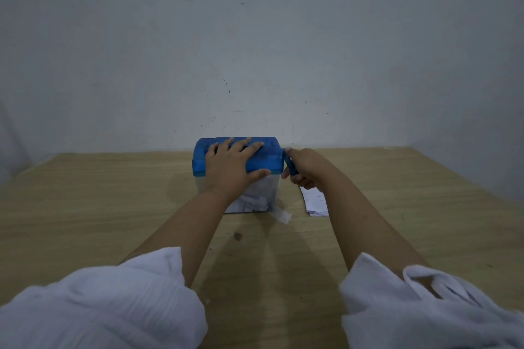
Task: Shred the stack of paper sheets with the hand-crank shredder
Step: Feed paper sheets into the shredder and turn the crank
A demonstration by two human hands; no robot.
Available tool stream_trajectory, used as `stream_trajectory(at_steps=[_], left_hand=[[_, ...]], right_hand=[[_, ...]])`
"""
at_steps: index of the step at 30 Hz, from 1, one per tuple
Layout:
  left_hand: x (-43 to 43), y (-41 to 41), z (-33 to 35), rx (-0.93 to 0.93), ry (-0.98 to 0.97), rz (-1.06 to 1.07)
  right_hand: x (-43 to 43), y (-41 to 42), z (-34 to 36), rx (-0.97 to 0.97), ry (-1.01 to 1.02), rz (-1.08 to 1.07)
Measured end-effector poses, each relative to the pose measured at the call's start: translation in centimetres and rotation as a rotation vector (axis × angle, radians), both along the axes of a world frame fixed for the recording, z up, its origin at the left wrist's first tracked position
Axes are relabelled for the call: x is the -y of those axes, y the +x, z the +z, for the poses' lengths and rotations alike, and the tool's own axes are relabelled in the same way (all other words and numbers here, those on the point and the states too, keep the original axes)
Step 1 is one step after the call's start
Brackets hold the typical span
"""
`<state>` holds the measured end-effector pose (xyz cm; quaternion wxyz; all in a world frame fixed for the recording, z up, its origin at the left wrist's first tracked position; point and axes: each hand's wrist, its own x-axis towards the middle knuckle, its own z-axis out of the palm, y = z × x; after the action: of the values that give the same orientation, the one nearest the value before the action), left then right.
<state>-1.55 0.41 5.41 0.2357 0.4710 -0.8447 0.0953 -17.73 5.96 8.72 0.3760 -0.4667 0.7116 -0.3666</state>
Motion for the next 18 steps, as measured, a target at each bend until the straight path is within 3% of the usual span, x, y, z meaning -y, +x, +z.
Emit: stream_trajectory(at_steps=[5, 9, 14, 18], left_hand=[[0.0, 0.2, 0.0, -0.026, 0.016, -0.031], [0.1, 0.2, -0.1, -0.022, 0.003, -0.026], [0.0, 0.1, -0.1, -0.023, -0.002, -0.023], [0.0, 0.1, -0.2, -0.021, -0.004, -0.019]], right_hand=[[-0.3, -2.7, -4.8, 0.020, -0.359, -0.216], [-0.9, -4.3, -7.4, -0.339, -0.556, -0.002], [-0.4, -3.6, -6.7, -0.427, -0.650, 0.176], [0.0, -3.6, -6.4, -0.465, -0.698, 0.187]])
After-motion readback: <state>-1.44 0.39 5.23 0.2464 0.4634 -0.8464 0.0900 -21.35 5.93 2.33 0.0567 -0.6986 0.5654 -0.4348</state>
